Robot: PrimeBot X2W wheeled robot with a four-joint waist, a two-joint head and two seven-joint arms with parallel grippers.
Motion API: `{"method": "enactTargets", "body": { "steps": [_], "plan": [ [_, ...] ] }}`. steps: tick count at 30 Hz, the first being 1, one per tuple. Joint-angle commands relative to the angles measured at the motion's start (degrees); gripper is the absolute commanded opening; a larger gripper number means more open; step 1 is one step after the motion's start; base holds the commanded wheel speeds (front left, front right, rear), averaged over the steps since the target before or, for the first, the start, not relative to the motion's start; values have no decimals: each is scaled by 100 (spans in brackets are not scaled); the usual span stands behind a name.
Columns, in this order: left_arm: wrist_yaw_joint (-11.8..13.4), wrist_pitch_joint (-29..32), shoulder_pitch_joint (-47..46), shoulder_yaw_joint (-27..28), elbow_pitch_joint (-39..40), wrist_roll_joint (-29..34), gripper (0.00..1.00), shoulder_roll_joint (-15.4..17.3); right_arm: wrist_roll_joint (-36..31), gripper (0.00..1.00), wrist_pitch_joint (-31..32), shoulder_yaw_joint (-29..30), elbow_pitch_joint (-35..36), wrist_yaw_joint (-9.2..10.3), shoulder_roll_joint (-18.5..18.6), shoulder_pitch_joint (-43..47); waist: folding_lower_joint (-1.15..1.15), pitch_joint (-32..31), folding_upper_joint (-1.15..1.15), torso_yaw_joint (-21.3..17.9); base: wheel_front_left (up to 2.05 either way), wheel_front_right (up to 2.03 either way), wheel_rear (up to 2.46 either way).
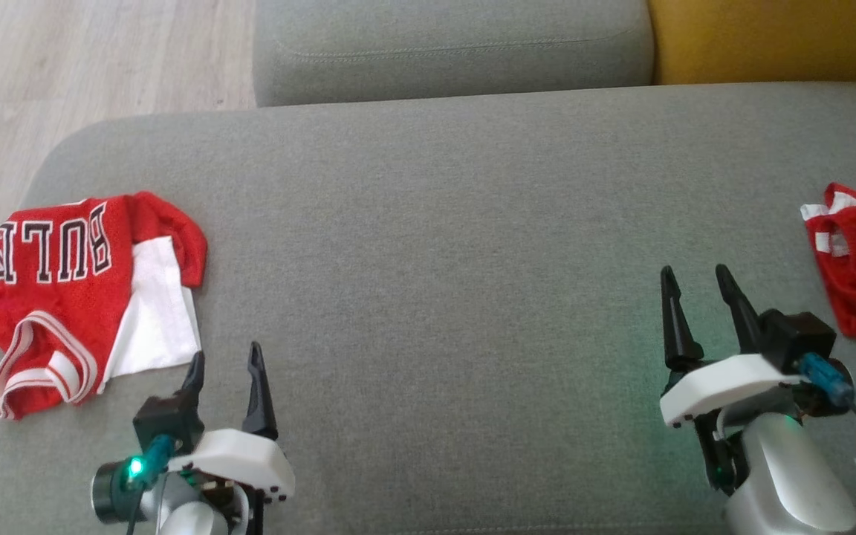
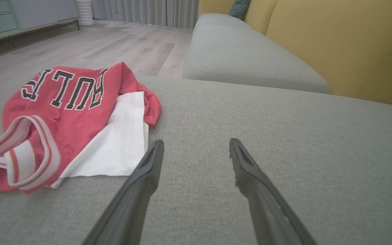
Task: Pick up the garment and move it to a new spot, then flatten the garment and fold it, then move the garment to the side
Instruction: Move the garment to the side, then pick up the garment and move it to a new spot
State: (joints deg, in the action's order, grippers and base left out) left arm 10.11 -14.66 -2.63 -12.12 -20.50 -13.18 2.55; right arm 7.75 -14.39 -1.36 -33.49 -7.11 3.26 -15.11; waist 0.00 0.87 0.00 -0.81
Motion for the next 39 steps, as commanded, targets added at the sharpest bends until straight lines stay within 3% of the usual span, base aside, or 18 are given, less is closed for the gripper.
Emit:
{"method": "enactTargets", "body": {
  "steps": [1,10,19,29,34,39],
  "plan": [
    [26,-34,-156,204,197,47,100,32,86,100,-61,-172,226,-37,-37,-81,0,-9,0,-13,0,0,0],
    [-4,-34,-192,56,228,20,100,32,196,100,-61,-222,274,-37,-37,50,0,35,0,209,0,0,0],
    [25,-34,-256,-136,254,22,100,32,328,100,-61,-356,364,-37,-38,289,0,88,0,1434,0,0,0],
    [10,-34,119,496,265,181,100,32,524,100,-61,-781,385,-37,-38,256,0,101,0,2640,0,0,0],
    [-35,-34,389,904,313,279,100,34,669,100,-61,-983,373,-37,-38,305,0,60,0,2946,0,0,0],
    [-179,-34,555,1283,313,381,100,34,709,100,-61,-1109,350,-37,-38,339,0,49,0,3010,0,0,0]
  ]
}}
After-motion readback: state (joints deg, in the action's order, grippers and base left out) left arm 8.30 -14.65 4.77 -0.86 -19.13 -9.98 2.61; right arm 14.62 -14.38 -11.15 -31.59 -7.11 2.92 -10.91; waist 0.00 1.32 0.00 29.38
